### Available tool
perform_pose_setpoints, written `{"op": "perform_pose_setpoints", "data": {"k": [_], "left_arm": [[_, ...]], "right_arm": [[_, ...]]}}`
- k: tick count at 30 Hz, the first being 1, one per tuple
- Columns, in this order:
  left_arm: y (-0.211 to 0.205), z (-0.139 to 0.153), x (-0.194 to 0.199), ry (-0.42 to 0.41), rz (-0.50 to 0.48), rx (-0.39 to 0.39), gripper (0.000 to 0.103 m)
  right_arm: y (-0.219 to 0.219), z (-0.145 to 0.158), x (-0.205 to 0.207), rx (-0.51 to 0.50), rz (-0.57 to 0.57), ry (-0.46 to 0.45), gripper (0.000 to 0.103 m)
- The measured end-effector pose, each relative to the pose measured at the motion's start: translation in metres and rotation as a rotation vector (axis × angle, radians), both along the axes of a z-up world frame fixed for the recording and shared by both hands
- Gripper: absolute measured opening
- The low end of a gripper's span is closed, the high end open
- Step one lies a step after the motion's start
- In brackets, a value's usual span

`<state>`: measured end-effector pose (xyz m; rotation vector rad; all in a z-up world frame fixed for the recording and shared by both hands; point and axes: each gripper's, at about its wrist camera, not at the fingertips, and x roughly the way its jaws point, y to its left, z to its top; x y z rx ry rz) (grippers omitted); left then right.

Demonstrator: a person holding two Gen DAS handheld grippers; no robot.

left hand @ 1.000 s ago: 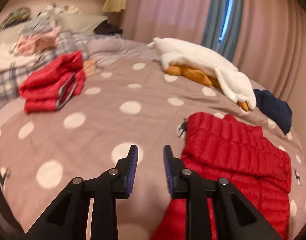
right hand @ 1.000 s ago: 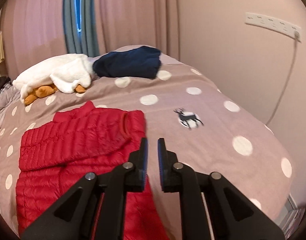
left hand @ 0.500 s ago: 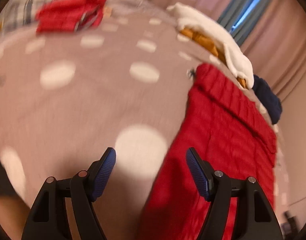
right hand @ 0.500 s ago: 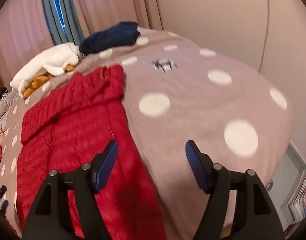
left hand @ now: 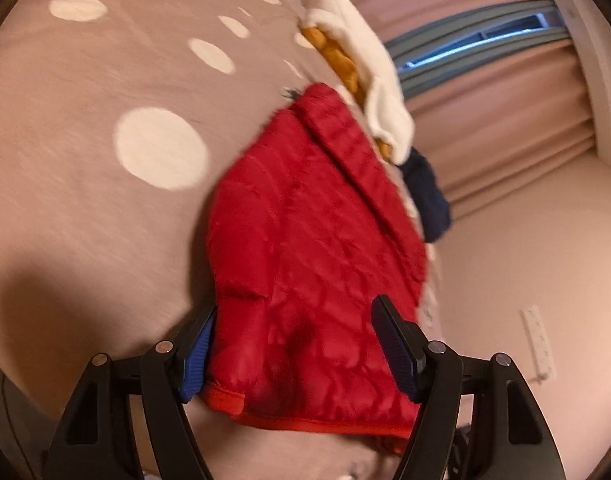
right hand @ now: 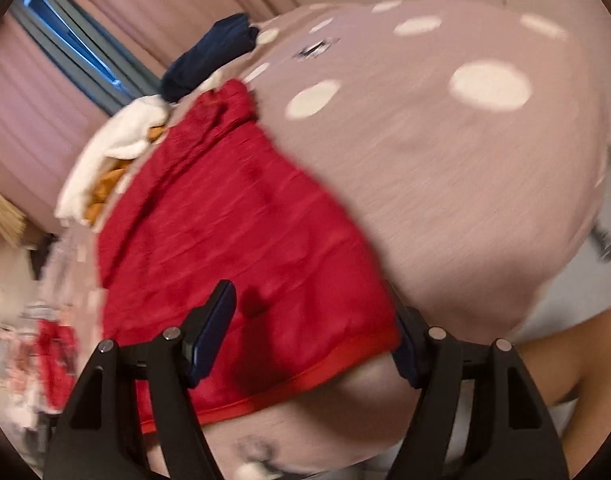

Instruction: Fold large clothes

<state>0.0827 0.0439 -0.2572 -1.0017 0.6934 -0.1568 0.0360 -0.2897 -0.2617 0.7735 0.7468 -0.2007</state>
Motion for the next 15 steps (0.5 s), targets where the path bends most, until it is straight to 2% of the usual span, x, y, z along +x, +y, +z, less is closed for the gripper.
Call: {"op": "perform_pose_setpoints", "data": {"k": [6,7,11,15], "left_arm": [[0.008,-0.02,-0.007,0.036,-0.009,-0.277,0.071],[0.009,-0.02,-0.009,0.043,-0.004,-0.281,0.071],[0.003,-0.014,-0.009,0.102,0.029,-0.162,0.071],[0.003,-0.017,-0.015,0.127,0.056,-0.099,0.071]], "right_arm": [[0.024,-0.005,0.014,-0.001,0.041,0.005,0.071],[0.024,-0.005,0.014,0.004,0.042,-0.001,0.071],[0.026,-0.006,0.022,-0.005,0.052,0.01,0.071],[0.029,-0.007,0.03,-0.032,0.06,0.021,0.071]]}}
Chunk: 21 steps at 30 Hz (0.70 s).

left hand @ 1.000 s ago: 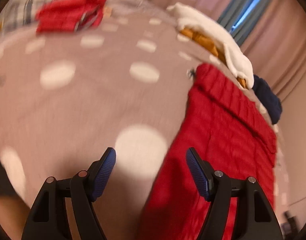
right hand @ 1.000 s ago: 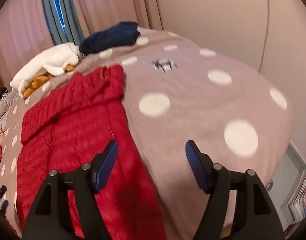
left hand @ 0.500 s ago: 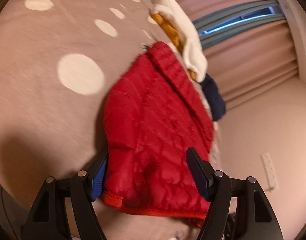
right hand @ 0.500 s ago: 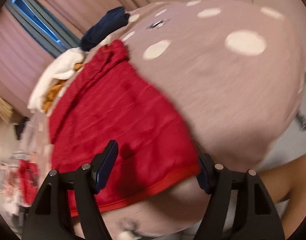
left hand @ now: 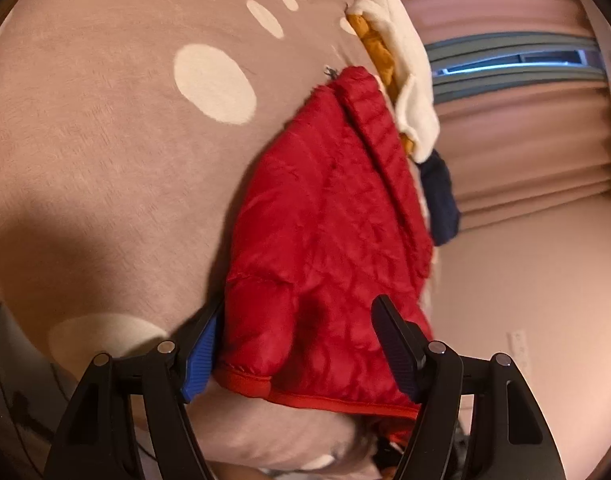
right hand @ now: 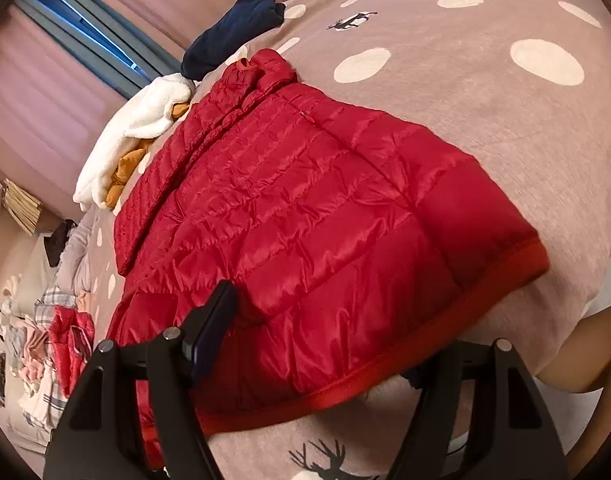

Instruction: Fold large clothes

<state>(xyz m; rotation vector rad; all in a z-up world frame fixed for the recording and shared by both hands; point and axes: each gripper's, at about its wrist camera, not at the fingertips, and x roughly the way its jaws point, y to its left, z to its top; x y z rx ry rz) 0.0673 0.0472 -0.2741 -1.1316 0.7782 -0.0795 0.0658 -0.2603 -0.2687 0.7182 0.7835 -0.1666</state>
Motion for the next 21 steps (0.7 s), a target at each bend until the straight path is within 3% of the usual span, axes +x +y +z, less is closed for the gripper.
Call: {"op": "perform_pose_setpoints", "data": {"k": [8,16,21], "left_arm": [[-0.001,0.0,0.002,-0.008,0.022,0.042,0.071],[-0.005,-0.002,-0.02,0.033,0.052,-0.012,0.071],[-0.021,-0.003,-0.022,0.016,0.009,-0.041,0.073]], "right_arm": [[-0.003,-0.001,-0.003,-0.017,0.017,0.0,0.071],[-0.005,-0.001,-0.012,0.007,0.034,0.009,0.069],[-0.001,-0.001,-0.019,-0.004,0.052,0.011,0.069]]}}
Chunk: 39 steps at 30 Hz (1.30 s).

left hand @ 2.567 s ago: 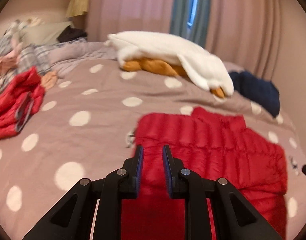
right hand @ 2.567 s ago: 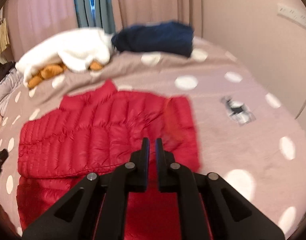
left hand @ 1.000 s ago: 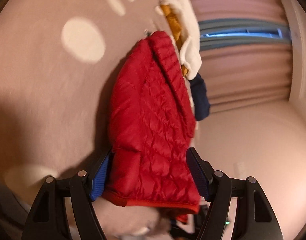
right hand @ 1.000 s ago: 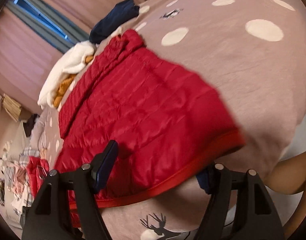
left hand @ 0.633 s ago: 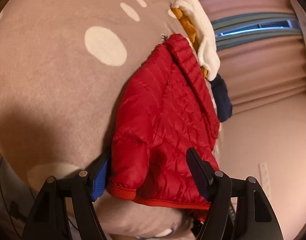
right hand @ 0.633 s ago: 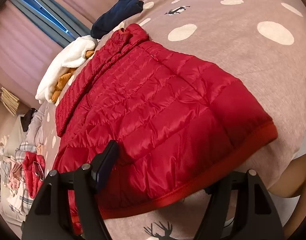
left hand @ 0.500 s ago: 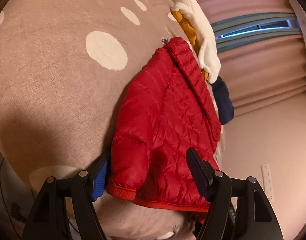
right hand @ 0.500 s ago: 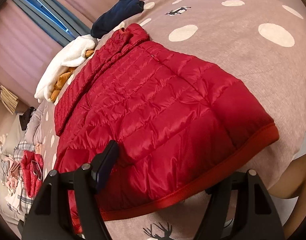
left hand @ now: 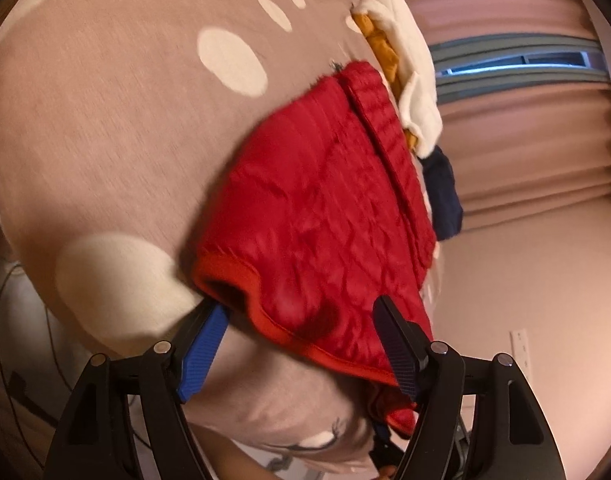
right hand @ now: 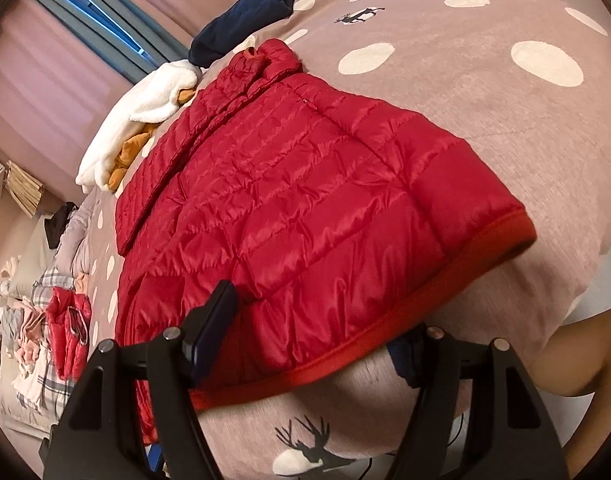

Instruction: Fold large clothes

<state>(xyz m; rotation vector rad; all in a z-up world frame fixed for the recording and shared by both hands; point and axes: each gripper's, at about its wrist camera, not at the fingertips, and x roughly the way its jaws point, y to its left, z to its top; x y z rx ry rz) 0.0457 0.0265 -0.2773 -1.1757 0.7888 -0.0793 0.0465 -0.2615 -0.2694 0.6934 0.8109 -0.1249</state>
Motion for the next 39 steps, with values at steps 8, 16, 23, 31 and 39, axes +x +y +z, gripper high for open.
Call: {"op": "perform_pose_setpoints", "data": {"k": [8,16,23,31,39], "left_arm": [[-0.014,-0.003,0.026,-0.027,-0.056,-0.084,0.073],[-0.009,0.003,0.047,-0.051,-0.023,-0.02,0.073],[-0.011,0.003,0.068,-0.02,0.021,0.163,0.039],[-0.031,0.001,0.076,-0.062,0.021,0.435,0.024],[-0.037,0.019,0.069,-0.076,0.027,0.566,0.015]], "right_arm": [[0.0,0.0,0.001,0.011,0.008,0.004,0.069],[-0.001,0.002,0.009,-0.018,0.017,0.004,0.07],[-0.003,0.0,0.021,-0.086,0.008,-0.012,0.05],[-0.003,-0.011,0.024,-0.135,0.008,-0.065,0.029],[-0.002,-0.006,0.021,-0.164,0.025,-0.066,0.015]]}}
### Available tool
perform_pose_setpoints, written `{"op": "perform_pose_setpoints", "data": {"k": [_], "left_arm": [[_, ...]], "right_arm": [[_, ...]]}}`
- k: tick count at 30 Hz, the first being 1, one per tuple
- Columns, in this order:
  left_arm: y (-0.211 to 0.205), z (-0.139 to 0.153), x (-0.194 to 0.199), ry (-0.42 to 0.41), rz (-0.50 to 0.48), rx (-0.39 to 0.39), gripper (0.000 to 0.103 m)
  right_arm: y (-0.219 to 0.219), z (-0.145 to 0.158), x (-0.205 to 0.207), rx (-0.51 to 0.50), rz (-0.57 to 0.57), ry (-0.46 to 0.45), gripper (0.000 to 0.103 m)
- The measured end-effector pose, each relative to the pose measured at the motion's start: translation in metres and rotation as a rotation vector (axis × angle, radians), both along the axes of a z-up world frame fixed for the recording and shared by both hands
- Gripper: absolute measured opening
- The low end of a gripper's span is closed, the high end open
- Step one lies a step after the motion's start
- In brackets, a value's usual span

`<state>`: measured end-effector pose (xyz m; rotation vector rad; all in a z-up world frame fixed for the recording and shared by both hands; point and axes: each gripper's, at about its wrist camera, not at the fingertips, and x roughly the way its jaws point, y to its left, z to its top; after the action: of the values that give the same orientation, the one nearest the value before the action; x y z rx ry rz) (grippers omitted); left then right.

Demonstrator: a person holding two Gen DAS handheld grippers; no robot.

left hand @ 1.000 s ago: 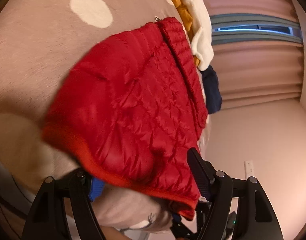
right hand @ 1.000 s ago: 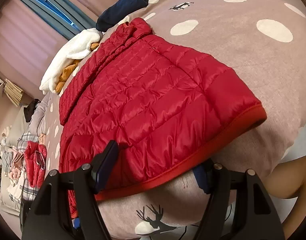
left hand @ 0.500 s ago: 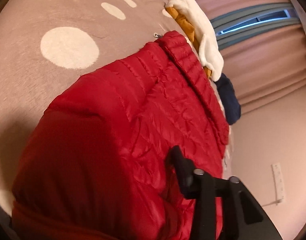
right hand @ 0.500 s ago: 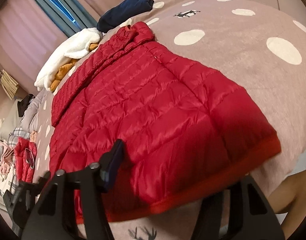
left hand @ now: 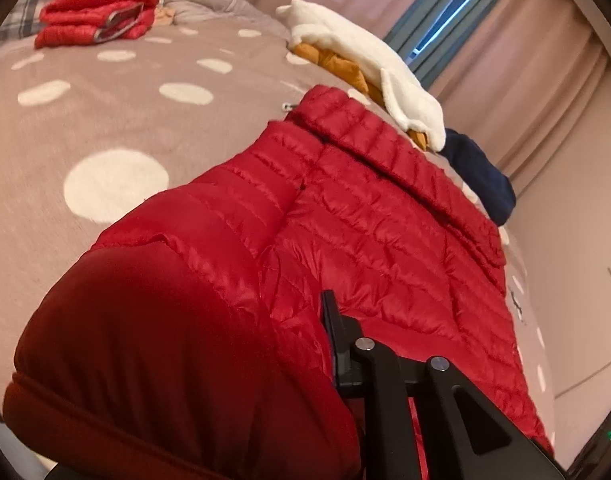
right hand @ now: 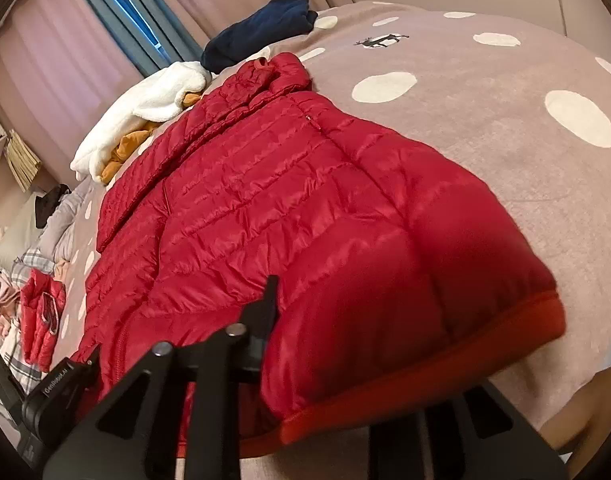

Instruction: Fold large clothes

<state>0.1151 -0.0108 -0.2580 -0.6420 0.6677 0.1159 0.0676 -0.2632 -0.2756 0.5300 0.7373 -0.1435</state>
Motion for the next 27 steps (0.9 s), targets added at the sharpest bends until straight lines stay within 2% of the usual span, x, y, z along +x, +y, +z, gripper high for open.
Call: {"op": "perform_pose_setpoints", "data": {"k": [3,7,15,27], "left_arm": [[0.002,0.014,-0.003,-0.033,0.0,0.013,0.013],[0.006,0.047,-0.016,-0.123,-0.005,0.071,0.013],[0.012,0.085,-0.034,-0.221,-0.014,0.031,0.013],[0.017,0.124,-0.074,-0.34,-0.048,0.059,0.013]], "right_arm": [[0.011,0.01,-0.002,-0.07,0.015,-0.007,0.012],[0.009,0.034,-0.011,-0.048,0.029,-0.068,0.011],[0.01,0.088,-0.032,-0.074,0.033,-0.195,0.011],[0.015,0.14,-0.067,-0.113,0.057,-0.326,0.012]]}}
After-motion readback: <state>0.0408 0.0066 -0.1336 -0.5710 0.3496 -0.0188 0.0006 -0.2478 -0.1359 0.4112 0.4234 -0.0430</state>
